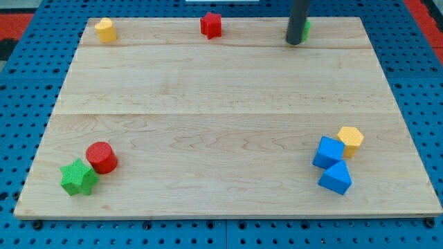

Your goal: Slide the hexagon to the center

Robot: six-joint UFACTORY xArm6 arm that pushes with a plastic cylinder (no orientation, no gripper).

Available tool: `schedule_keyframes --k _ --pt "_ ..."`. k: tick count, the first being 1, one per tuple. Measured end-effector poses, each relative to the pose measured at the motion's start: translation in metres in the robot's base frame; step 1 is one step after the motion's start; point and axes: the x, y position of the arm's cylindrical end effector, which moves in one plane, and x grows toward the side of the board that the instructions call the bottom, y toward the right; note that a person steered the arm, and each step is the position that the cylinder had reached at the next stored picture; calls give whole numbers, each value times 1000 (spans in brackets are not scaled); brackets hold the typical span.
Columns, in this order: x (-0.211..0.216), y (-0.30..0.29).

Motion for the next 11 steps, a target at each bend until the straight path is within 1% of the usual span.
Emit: schedule_keyframes --k 1,3,4,5,7,8,9,10,11 --pt "-2 4" --pt "84 4" --pt "112 5" --pt "115 21" --pt "136 21" --pt "188 56" --pt "214 95" --pt "257 108" --pt "249 24"
